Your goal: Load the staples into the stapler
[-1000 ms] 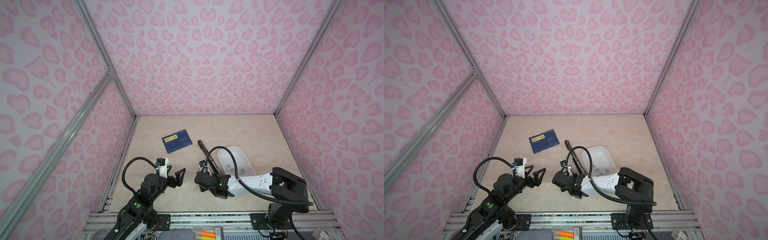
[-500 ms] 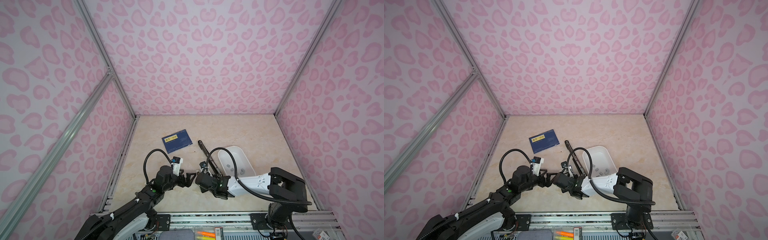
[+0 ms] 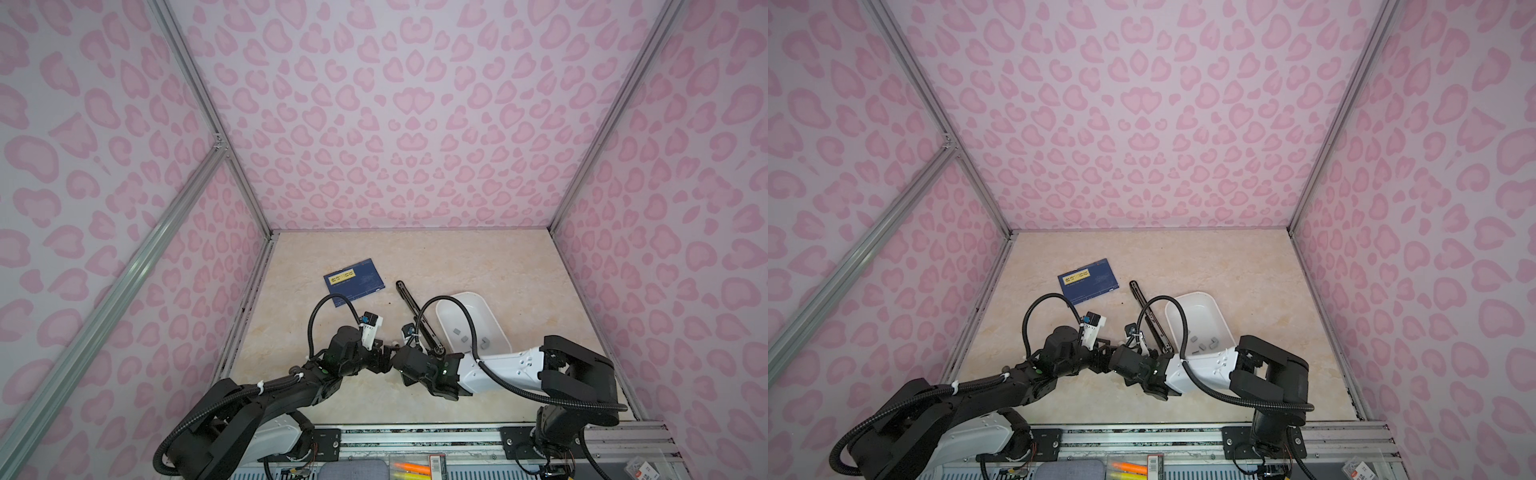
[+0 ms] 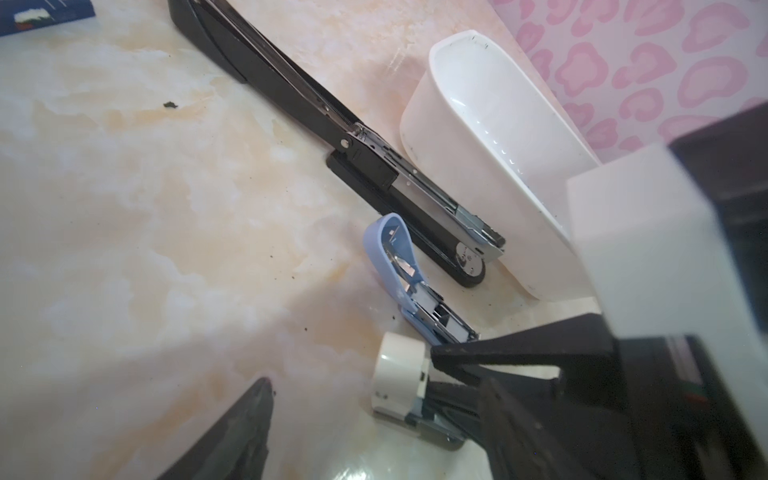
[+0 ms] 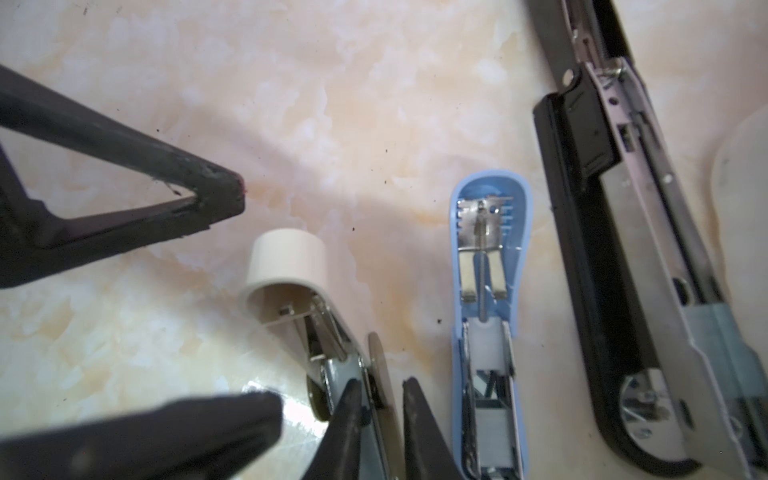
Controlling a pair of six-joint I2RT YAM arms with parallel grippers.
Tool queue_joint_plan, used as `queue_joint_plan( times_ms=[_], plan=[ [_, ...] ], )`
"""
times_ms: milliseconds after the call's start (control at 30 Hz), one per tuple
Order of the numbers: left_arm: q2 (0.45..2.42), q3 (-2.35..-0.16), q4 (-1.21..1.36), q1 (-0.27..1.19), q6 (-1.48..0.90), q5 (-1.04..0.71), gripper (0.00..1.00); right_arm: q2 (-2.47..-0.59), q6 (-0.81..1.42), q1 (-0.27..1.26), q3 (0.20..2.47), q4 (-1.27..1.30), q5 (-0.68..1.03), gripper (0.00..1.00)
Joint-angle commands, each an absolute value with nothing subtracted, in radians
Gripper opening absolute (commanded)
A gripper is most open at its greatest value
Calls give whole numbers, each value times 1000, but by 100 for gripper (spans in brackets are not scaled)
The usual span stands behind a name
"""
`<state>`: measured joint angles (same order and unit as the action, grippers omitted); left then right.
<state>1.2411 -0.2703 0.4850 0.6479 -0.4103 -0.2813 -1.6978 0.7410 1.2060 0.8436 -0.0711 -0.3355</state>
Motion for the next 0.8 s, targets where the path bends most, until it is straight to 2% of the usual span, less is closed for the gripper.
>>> queue_joint_plan(
  times_ms=[0,100,200,400,533,667,767],
  plan=[
    [1285,-290,584,650,-408,-301,73,-1700,744,1205,832,-80,-334,20],
    [1313,-302,597,658,-407,-296,72,-1701,743,1204,828,-76,-333,20],
    [1348,-311,619,664,-403,-306,66,-1700,744,1200,828,-73,-328,20],
    [1418,-325,663,667,-394,-324,45,-1701,741,1198,831,-78,-324,20],
    [1437,-331,668,667,-386,-313,28,-1696,742,1198,824,-81,-320,20],
    [1428,-327,663,667,-381,-287,18,-1699,750,1198,811,-82,-305,19],
    [1421,-323,666,666,-382,-287,16,-1698,753,1201,802,-83,-285,19]
  ],
)
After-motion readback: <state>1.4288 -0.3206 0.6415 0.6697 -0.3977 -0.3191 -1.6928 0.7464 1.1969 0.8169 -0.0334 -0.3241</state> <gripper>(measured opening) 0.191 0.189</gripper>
